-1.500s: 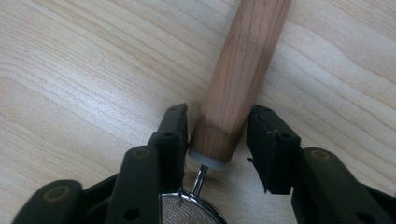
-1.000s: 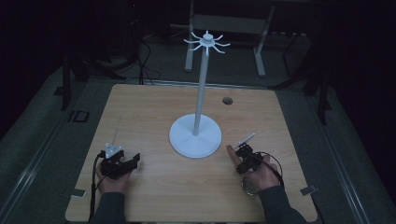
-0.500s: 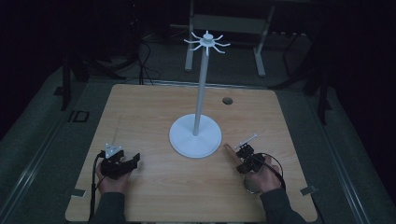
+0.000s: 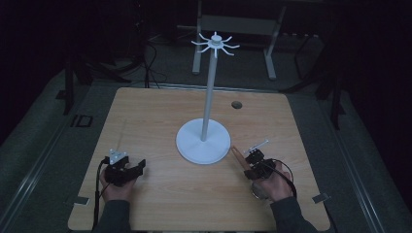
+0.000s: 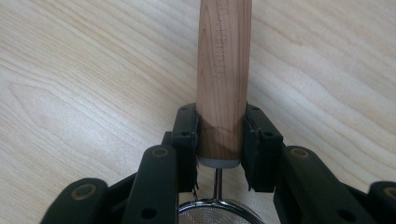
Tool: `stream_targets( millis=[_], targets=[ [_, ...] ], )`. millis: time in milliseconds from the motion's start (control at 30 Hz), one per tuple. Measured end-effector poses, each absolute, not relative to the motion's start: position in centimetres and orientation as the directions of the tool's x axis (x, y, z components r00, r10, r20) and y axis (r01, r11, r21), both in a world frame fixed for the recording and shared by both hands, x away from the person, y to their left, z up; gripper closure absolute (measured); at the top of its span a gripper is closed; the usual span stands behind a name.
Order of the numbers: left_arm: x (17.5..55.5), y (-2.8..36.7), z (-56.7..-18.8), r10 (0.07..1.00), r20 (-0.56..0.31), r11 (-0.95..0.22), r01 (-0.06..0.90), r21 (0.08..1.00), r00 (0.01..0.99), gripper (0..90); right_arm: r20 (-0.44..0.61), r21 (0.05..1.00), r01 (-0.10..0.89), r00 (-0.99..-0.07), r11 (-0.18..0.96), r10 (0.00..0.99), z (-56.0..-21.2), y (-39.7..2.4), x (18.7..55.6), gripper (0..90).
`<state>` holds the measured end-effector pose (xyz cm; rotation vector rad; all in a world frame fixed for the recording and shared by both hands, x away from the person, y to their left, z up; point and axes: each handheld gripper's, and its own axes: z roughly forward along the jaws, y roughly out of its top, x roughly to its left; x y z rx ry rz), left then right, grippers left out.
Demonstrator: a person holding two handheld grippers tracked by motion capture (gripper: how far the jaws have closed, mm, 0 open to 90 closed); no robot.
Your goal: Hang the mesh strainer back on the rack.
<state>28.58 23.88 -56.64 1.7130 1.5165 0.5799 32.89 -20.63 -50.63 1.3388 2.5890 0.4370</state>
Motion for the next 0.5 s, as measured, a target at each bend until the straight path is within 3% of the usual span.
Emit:
stream_targets(
  millis=[500],
  targets=[
    [28.6, 23.9, -56.6, 0.97, -0.147, -0.005, 0.624, 0.781, 0.191, 29.2, -0.04, 0.448, 0.71, -0.592, 0.544, 0.805, -49.2, -20.1, 32.7, 69.1]
  ],
)
